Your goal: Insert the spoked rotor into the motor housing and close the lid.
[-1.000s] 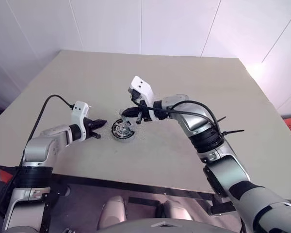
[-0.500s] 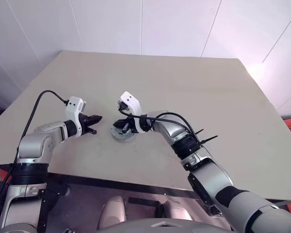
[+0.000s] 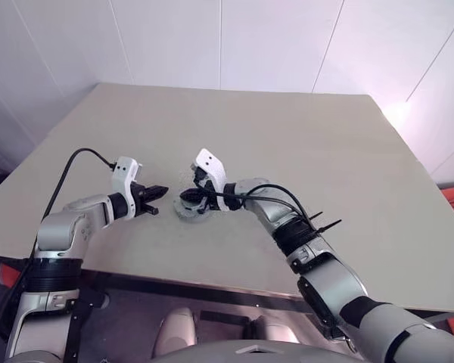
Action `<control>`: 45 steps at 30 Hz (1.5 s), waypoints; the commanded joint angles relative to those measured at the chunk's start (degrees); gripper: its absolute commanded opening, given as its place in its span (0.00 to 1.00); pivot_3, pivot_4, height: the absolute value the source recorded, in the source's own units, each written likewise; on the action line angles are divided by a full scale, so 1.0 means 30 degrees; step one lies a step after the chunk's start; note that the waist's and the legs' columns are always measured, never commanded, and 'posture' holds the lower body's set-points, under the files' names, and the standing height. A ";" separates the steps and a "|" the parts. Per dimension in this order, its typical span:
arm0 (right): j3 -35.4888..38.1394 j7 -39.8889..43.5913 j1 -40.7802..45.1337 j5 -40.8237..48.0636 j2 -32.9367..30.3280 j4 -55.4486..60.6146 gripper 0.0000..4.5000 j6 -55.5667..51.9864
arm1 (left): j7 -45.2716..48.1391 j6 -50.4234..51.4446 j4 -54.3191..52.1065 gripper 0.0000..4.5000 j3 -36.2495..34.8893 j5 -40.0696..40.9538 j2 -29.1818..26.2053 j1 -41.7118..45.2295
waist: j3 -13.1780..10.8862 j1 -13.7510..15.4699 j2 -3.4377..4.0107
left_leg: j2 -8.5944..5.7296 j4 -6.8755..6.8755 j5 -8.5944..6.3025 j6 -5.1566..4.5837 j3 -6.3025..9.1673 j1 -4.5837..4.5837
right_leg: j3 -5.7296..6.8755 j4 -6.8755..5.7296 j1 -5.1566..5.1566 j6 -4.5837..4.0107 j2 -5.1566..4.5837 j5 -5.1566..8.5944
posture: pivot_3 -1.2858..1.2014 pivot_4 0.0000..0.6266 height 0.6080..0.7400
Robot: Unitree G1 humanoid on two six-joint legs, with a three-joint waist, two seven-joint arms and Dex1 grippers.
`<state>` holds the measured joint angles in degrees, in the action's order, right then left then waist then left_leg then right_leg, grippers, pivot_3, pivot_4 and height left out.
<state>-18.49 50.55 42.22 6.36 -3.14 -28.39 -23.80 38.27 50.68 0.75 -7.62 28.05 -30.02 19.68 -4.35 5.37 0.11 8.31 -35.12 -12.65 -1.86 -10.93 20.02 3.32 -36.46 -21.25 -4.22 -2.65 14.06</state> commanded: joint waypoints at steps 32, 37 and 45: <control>0.0126 0.1261 -0.1130 -0.0020 -0.0473 0.0932 0.99 0.4152 | 0.1613 0.0492 -0.1168 0.00 0.0006 0.1154 -0.1014 -0.0622 | -0.0004 -0.0026 -0.0006 | 0.0007 0.0135 -0.0029 -0.0049 -0.0001 0.0104 | 0.0041 0.0248 -0.0024 -0.0043 0.0022 -0.0010 | 0.52 0.00 1.00; 0.0061 0.1151 -0.1133 -0.0233 -0.0151 -0.0006 0.99 0.4584 | 0.1847 0.0759 -0.1465 0.00 -0.0020 0.1385 -0.1213 -0.0777 | -0.0004 -0.0024 -0.0006 | 0.0007 0.0135 -0.0030 -0.0050 -0.0001 0.0106 | 0.0043 0.0251 -0.0023 -0.0043 0.0022 -0.0010 | 0.52 0.00 1.00; -0.0084 0.1080 -0.1447 -0.0656 -0.0078 -0.0345 0.99 0.5221 | 0.1889 0.1028 -0.1887 0.00 -0.0128 0.1615 -0.1589 -0.0998 | -0.0005 -0.0031 -0.0005 | 0.0008 0.0136 -0.0031 -0.0050 -0.0001 0.0090 | 0.0043 0.0250 -0.0007 -0.0043 0.0022 -0.0010 | 0.52 0.00 1.00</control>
<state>-18.75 53.68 37.58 4.40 -3.65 -30.67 -9.27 43.41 53.84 -2.75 -7.09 31.94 -33.82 16.54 -4.36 5.27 0.09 8.33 -34.71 -12.74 -2.01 -10.94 20.29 3.45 -35.72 -21.27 -4.35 -2.58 14.03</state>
